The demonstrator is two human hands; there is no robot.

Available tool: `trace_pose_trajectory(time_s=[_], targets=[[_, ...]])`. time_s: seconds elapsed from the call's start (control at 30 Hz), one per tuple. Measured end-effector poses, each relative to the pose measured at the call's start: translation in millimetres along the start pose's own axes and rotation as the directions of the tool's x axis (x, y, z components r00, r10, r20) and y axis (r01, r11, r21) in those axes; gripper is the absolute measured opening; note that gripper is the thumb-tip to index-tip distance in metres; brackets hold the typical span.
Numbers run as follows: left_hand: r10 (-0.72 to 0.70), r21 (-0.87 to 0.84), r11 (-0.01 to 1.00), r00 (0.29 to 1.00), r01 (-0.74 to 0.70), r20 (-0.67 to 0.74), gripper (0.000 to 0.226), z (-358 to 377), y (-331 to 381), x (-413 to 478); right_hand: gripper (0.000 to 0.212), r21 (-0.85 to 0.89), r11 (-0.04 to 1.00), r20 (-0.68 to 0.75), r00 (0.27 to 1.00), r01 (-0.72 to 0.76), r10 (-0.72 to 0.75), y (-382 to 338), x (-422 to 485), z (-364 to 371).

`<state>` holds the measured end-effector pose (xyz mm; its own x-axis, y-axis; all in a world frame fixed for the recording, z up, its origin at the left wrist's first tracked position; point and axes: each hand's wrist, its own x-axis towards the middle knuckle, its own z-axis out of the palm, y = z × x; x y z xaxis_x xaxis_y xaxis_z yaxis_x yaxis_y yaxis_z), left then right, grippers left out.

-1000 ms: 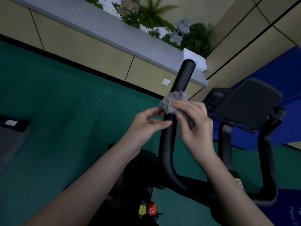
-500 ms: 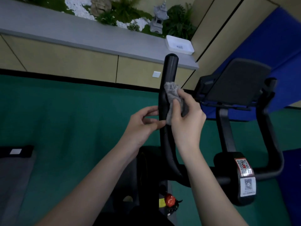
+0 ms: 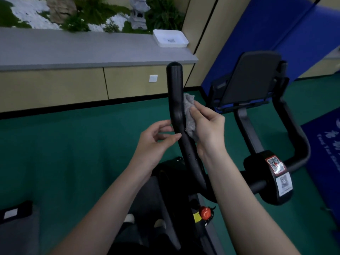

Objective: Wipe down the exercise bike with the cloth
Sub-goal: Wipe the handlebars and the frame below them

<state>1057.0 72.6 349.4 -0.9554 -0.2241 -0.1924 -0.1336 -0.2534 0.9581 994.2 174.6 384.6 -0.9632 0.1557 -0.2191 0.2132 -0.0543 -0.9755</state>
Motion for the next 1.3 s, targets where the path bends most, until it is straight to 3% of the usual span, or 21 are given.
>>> trace_pose_trajectory(time_s=[0.2, 0.37, 0.57, 0.67, 0.77, 0.87, 0.93, 1.07, 1.17, 1.3], targets=[[0.042, 0.097, 0.994, 0.997, -0.048, 0.066, 0.018, -11.4, -2.0, 6.2, 0.021, -0.177, 0.983, 0.251, 0.968, 0.036, 0.009, 2.2, -3.7, -27.6], [0.112, 0.2, 0.972, 0.992, -0.121, 0.06, 0.013, -21.0, 6.7, 19.3, 0.025, -0.235, 0.963, 0.151, 0.984, 0.129, -0.095, 2.6, -14.0, -41.2], [0.115, 0.166, 0.978, 0.992, -0.123, 0.058, 0.019, -17.2, 12.1, 28.5, 0.025, -0.444, 0.867, 0.11, 0.974, 0.227, -0.198, 4.1, -37.8, -35.6], [0.115, 0.16, 0.98, 0.992, -0.122, 0.052, 0.021, -13.2, 10.4, 26.1, 0.022, -0.45, 0.857, 0.097, 0.968, 0.252, -0.233, 4.5, -47.1, -45.1], [0.101, 0.139, 0.985, 0.994, -0.105, 0.033, 0.024, -8.9, 10.4, 26.2, 0.023, -0.411, 0.814, 0.131, 0.91, 0.411, -0.393, -2.0, -44.7, -34.7], [0.1, 0.158, 0.982, 0.994, -0.106, 0.045, 0.024, -8.8, 12.1, 26.7, 0.022, -0.445, 0.702, 0.28, 0.831, 0.556, -0.481, -0.6, -42.7, -31.4], [0.095, 0.176, 0.979, 0.995, -0.1, 0.039, 0.022, -10.7, 12.7, 25.5, 0.021, -0.459, 0.677, 0.353, 0.818, 0.575, -0.455, 1.3, -43.9, -45.6], [0.084, 0.175, 0.981, 0.996, -0.088, 0.026, 0.016, -11.8, 13.5, 23.7, 0.023, -0.337, 0.755, 0.37, 0.817, 0.562, -0.443, -10.8, -35.7, -63.3], [0.091, 0.177, 0.98, 0.996, -0.087, -0.015, 0.014, -10.5, 9.8, 19.8, 0.026, -0.333, 0.684, 0.478, 0.742, 0.649, -0.47, -18.6, -23.2, -43.8], [0.133, 0.228, 0.966, 0.99, -0.119, -0.05, 0.026, -15.7, 3.9, 14.0, 0.025, -0.402, 0.582, 0.635, 0.673, 0.707, -0.378, -6.9, -29.7, -42.7]])
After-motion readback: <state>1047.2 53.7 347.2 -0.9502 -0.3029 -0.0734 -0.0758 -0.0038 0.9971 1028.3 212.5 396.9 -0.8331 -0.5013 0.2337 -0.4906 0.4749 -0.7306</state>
